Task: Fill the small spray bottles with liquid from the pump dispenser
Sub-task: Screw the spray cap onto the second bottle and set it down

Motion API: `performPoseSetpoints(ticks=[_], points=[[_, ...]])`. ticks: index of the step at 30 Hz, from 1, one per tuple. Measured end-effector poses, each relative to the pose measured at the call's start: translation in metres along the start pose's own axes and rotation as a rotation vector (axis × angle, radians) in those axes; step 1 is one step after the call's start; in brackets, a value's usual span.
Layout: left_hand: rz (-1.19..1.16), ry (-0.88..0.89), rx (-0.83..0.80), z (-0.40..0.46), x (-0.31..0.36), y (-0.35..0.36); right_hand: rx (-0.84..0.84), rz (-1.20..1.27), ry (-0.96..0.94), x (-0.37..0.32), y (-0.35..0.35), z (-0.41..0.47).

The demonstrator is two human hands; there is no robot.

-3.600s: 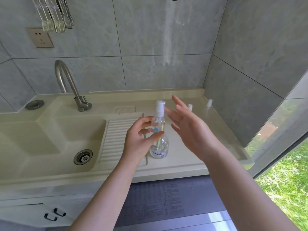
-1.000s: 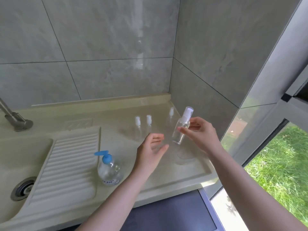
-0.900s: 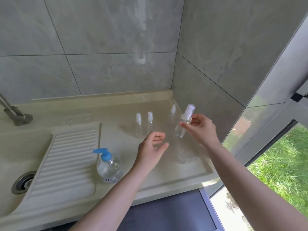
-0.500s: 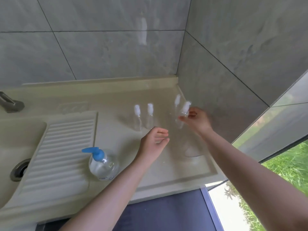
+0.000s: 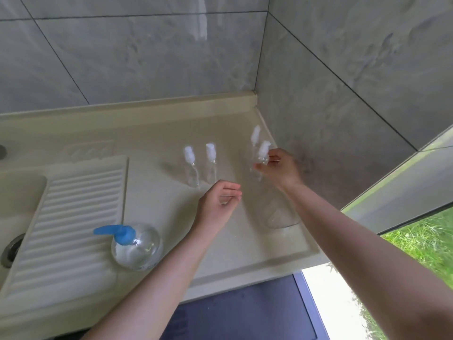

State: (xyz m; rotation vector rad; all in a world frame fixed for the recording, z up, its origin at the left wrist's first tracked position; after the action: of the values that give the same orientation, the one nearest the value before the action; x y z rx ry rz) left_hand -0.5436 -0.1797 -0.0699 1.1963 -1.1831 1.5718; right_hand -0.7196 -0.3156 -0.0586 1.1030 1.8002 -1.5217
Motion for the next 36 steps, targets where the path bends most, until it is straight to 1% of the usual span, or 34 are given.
performPoseSetpoints(ticks=[8,17,22,28,31,33,36], points=[[-0.008,-0.013,0.039,0.001,0.000,-0.006,-0.017,-0.012,-0.023,0.000,0.010,0.002],[-0.024,-0.043,0.030,0.004,-0.005,-0.004,0.031,-0.027,-0.072,0.002,0.013,-0.002],[-0.024,-0.030,0.026,0.006,-0.001,-0.008,0.088,0.023,-0.086,0.000,0.012,-0.008],[-0.011,-0.025,0.039,0.004,0.008,-0.014,0.071,0.041,-0.094,0.001,0.011,-0.011],[-0.014,-0.011,0.045,0.002,0.016,-0.017,0.058,0.123,-0.066,0.006,0.011,-0.019],[-0.016,0.004,0.059,0.001,0.023,-0.021,0.135,0.155,-0.105,0.001,0.001,-0.031],[-0.032,0.005,0.096,-0.005,0.029,-0.028,0.304,0.198,-0.263,-0.022,-0.021,-0.060]])
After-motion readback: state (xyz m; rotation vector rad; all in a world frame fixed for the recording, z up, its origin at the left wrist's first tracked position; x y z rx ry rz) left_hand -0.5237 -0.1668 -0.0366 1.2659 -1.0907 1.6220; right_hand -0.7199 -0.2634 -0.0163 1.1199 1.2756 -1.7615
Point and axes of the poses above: each hand's wrist, its own z-axis towards the middle knuckle, its own y-axis out of the palm, x = y × z, the point moved 9 cm from there along z, towards the middle knuckle, and after that the axes turned 12 degrees about y, right-handed, at the moved point
